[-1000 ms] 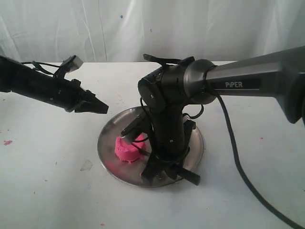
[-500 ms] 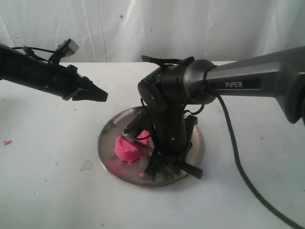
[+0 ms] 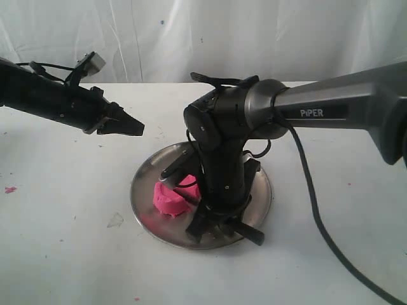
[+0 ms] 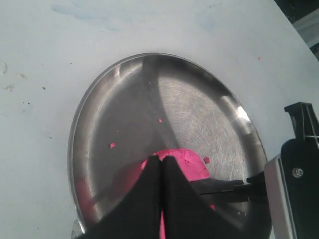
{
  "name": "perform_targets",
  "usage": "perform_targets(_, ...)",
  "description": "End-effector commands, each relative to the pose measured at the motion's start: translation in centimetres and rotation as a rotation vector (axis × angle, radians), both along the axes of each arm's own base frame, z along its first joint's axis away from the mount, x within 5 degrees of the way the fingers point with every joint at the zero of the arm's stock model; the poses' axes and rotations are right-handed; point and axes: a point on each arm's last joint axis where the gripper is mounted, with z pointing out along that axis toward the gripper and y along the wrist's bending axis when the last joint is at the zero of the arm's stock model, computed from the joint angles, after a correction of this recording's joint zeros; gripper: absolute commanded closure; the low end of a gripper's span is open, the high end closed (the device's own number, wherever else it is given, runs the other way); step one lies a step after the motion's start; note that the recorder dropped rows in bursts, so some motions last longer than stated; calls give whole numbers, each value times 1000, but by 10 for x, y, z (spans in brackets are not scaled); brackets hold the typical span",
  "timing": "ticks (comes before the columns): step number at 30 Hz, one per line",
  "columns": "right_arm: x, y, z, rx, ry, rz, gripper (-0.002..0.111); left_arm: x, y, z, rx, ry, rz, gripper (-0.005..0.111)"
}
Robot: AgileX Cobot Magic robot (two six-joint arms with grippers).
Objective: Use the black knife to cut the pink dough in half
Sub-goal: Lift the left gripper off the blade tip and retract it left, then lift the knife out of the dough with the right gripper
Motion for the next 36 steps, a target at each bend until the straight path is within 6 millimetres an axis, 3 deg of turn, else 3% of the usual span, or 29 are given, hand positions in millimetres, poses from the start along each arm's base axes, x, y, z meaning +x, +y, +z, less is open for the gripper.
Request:
perform_targets(1,-2,3,5,28,13,8,105,-5,-1,14,-21,-18,-13,107)
perform_targets(12,-5,5,14,75,18,20,105,-24,1,52,6,-121,20,107)
perform_targets(24,-9,12,15,151,62,20,105,-74,9,78,49,-228,155,107)
perform_targets(36,6,6,15,182,-21,-36,105,-126,11,80,23,-260,207,107)
